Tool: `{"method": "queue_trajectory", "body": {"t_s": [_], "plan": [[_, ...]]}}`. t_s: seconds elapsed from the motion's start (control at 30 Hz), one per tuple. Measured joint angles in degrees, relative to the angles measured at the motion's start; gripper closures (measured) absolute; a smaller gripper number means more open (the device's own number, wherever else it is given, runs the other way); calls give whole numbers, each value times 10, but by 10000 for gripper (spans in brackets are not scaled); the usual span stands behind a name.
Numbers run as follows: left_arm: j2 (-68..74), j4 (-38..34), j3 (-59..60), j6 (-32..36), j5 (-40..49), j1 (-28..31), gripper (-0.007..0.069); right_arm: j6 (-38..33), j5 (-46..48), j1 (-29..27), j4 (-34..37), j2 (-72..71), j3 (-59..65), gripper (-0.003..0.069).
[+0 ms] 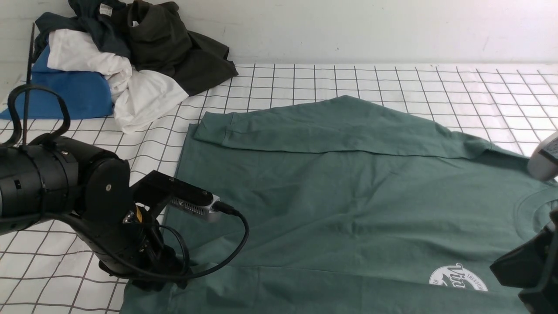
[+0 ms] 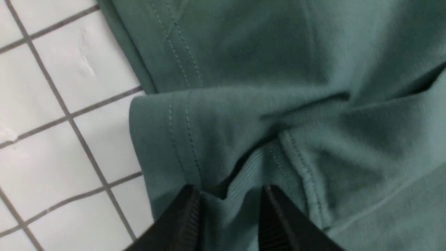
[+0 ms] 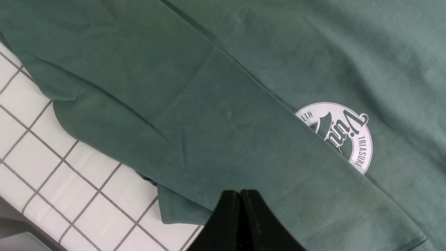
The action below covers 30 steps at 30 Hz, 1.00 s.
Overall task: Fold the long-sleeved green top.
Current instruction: Use the left arm to clamp the cuff closest to it, then use the left arm to drag and place the cuff at the centered position on the left edge of the fabric
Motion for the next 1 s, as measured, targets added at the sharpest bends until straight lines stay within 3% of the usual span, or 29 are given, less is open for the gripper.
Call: {"method": "queue_trajectory", "body": {"t_s": [0.37, 0.7, 1.0], "plan": [[-17, -1, -7, 0, 13, 0, 579, 0, 0, 0, 0, 0, 0, 673], [-62, -2, -82, 1, 66, 0, 590, 0, -1, 0, 0, 0, 0, 673], [-26, -2, -260, 46, 100, 0, 590, 30, -3, 0, -38, 0, 0, 673]]}}
